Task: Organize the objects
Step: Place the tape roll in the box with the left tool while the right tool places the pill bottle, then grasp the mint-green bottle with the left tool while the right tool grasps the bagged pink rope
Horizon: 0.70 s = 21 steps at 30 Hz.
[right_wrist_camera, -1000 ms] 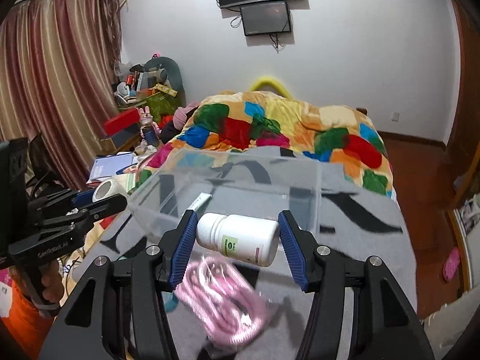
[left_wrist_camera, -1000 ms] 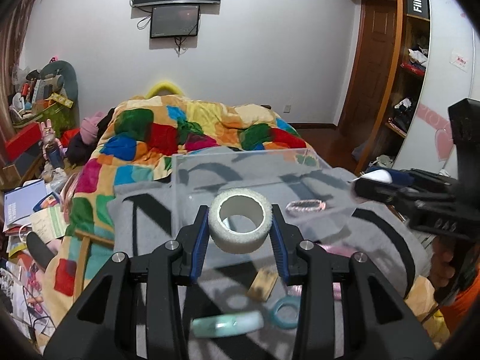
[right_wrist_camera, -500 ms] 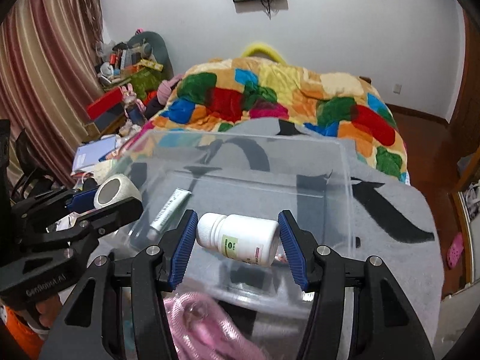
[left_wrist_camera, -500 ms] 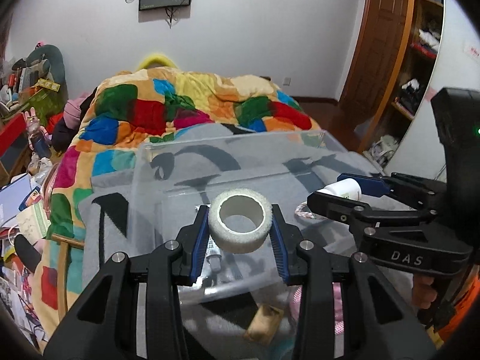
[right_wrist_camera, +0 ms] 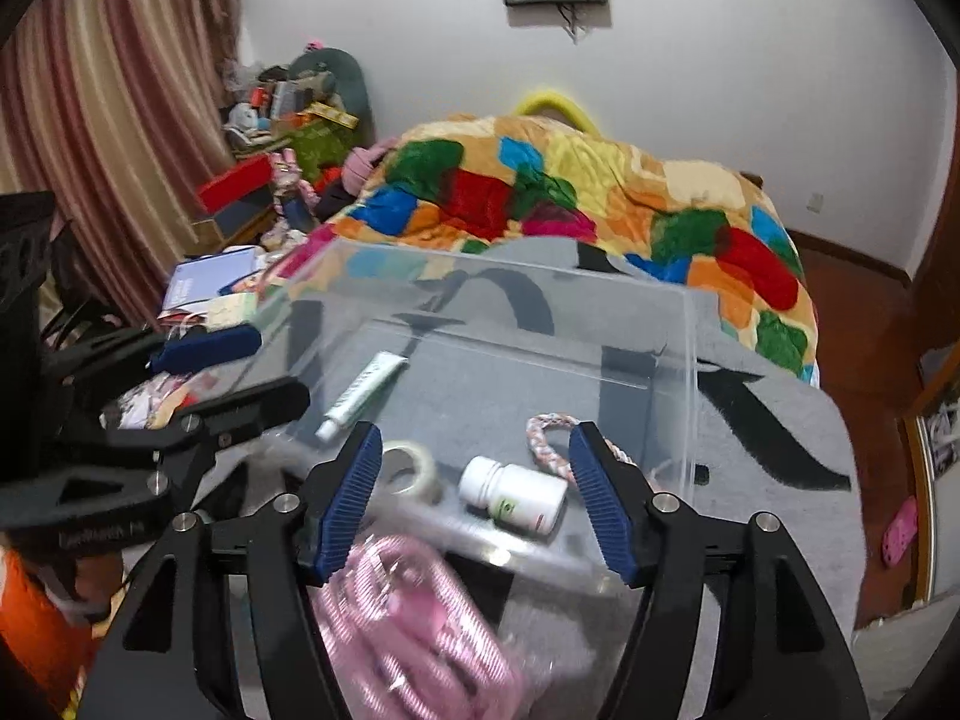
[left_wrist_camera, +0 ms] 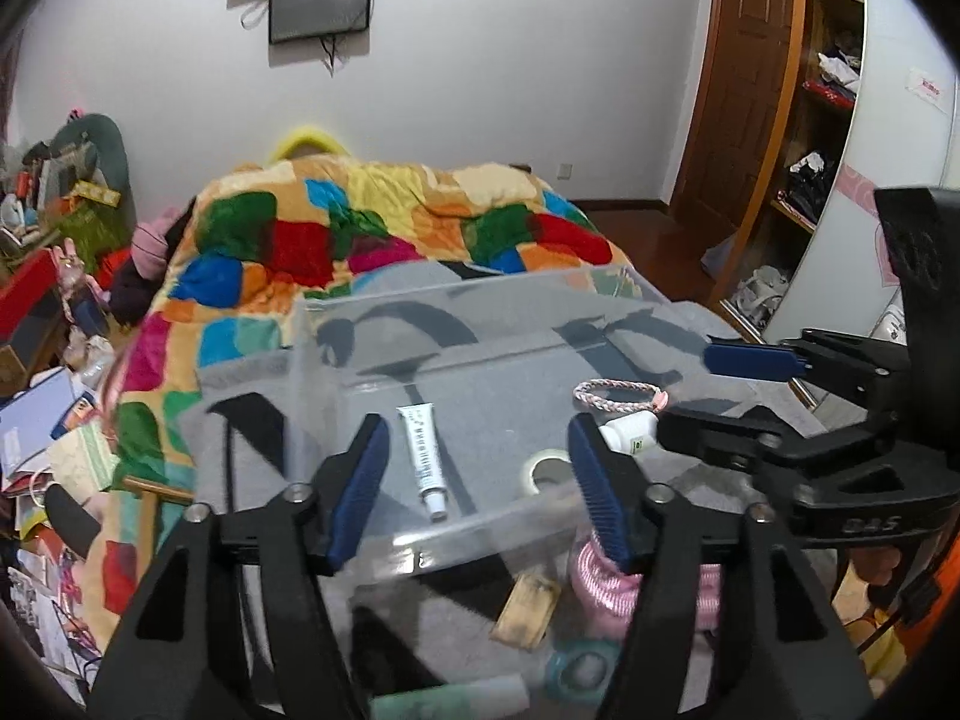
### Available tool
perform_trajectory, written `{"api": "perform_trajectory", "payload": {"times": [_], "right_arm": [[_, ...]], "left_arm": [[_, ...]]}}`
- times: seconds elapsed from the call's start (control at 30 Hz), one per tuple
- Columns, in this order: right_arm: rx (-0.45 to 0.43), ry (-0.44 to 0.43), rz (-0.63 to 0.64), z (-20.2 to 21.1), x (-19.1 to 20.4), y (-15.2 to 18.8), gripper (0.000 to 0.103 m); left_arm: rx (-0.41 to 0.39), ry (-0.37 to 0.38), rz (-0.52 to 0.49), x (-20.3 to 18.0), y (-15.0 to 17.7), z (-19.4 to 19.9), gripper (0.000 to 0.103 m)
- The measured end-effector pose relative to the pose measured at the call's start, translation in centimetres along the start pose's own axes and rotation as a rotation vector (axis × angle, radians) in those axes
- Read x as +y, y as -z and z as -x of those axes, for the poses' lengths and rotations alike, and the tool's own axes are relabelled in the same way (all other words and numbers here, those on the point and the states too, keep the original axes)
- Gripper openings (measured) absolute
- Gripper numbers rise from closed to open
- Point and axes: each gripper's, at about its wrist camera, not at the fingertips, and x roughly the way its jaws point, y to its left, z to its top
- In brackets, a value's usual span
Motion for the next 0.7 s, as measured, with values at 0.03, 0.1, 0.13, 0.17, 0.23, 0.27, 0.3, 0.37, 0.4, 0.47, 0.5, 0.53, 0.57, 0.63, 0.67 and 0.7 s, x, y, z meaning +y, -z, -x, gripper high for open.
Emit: {"api": "perform_trajectory", "payload": {"times": [0.03,0.1,0.13,0.17,0.23,0.27,0.3,0.37,0.4,0.47,0.5,0.53,0.57,0.63,0.67,0.7], "right_arm": [[-0.008,-0.009,0.014,0.7,0.3,0.3,0.07],[-0.026,-0.014,0.043,1.9,0.7,0.9,0.074],[-0.03,-0.015,0.064,2.5,1.0,1.4,0.074],[-0.028,-0.018,0.082,2.8,1.2,1.9,0.075],[-0.018,-0.025,0.113,3.3,1.7,2.9,0.079],[-0.009,-0.029,0.124,3.4,1.8,3.5,0.084],[0.0,-0.03,0.13,3.3,1.8,4.0,0.085],[0.017,-0.039,0.15,3.1,2.0,5.2,0.085],[0.026,-0.045,0.172,2.8,2.1,5.9,0.086],[0.052,-0.035,0.202,2.1,2.2,6.9,0.088],[0.069,-0.029,0.218,1.6,2.4,7.4,0.088],[0.091,-0.028,0.233,1.0,2.5,7.8,0.088],[0.108,-0.03,0.242,0.5,2.6,8.0,0.088],[0.136,-0.032,0.255,-0.6,2.6,8.2,0.088],[0.143,-0.029,0.258,-1.0,2.6,8.2,0.088],[0.156,-0.031,0.259,-1.6,2.5,8.0,0.088]], "left_arm": [[-0.003,-0.004,-0.001,0.1,0.2,0.4,0.068],[-0.004,-0.014,-0.002,0.4,0.9,1.3,0.07],[-0.002,-0.018,0.0,0.6,1.4,1.7,0.073],[0.002,-0.021,0.002,0.8,1.8,1.9,0.077],[0.015,-0.029,0.009,1.2,3.0,2.3,0.078],[0.028,-0.032,0.011,1.3,3.8,2.4,0.078],[0.043,-0.036,0.014,1.5,4.6,2.5,0.078],[0.072,-0.038,0.013,1.6,6.0,2.3,0.085],[0.089,-0.046,0.012,1.7,6.9,2.2,0.087],[0.118,-0.063,-0.001,1.6,8.3,2.0,0.089],[0.133,-0.068,-0.011,1.6,8.9,1.8,0.089],[0.145,-0.07,-0.018,1.5,9.5,1.7,0.089],[0.156,-0.067,-0.021,1.4,10.0,1.5,0.089],[0.179,-0.057,-0.023,1.2,10.9,1.1,0.089],[0.186,-0.056,-0.023,1.1,11.2,1.0,0.089],[0.197,-0.054,-0.021,1.1,11.4,0.7,0.089]]}}
